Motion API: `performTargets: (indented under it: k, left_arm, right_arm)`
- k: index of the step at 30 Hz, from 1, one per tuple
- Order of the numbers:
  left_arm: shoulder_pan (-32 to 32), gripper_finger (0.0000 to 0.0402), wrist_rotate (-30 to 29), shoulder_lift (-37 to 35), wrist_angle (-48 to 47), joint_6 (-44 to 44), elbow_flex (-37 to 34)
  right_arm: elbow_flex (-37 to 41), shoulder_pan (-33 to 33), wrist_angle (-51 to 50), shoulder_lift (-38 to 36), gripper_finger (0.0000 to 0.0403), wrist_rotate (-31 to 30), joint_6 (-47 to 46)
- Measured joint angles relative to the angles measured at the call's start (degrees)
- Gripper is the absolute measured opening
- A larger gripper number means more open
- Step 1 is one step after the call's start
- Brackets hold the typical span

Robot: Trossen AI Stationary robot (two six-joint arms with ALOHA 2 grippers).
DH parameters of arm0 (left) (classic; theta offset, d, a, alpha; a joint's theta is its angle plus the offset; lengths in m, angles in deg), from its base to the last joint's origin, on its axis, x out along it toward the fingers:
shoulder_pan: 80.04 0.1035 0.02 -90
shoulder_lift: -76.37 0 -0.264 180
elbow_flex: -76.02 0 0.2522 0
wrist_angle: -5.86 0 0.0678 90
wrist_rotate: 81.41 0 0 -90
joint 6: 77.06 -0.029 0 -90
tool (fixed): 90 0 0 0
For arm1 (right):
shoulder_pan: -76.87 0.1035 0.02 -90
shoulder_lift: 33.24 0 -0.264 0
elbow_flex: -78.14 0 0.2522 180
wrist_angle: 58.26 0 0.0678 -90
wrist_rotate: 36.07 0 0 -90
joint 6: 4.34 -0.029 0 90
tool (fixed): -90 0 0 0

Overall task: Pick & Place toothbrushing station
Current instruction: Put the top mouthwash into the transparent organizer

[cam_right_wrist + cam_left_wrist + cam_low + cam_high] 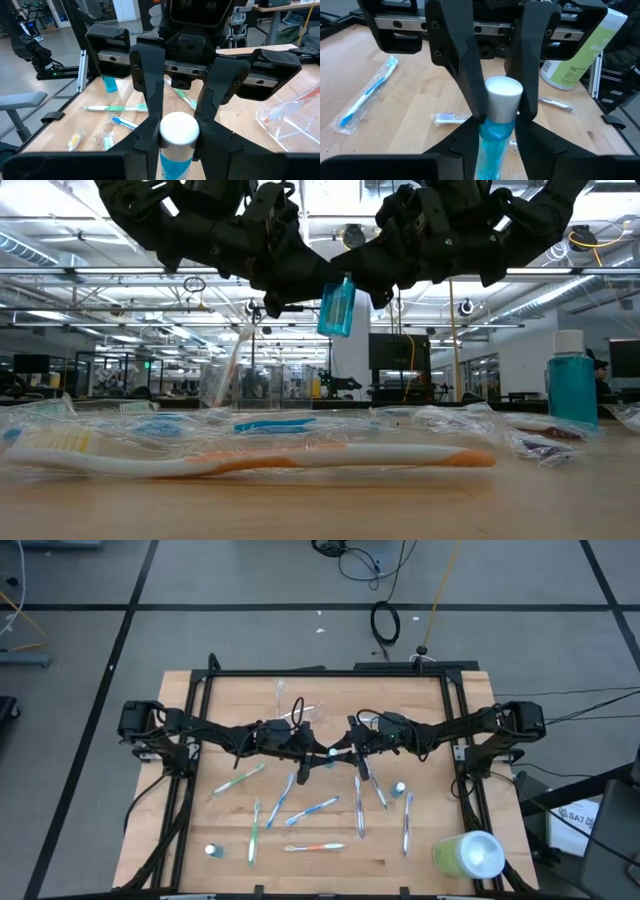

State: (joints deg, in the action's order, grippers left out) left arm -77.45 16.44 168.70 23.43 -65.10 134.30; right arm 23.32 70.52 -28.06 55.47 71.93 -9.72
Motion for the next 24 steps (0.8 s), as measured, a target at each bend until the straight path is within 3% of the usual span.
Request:
performTargets:
  k: [5,15,24]
  left_arm:
    - [0.0,0.0102,1.1,0.0,0.0,-0.3,0.0]
    - [0.0,0.0094,1.1,0.0,-0.3,-0.2,0.0]
    - [0.0,0.0093,0.1,0.0,-3.0,-0.2,0.0]
  right_arm:
    - [0.0,0.0,0.0,0.0,0.0120,-0.1,0.1]
    - [0.0,0.0,0.0,0.0,0.0107,-0.2,0.0]
    - [0.0,0.0,-0.1,0.0,0.0184,-0.1,0.0]
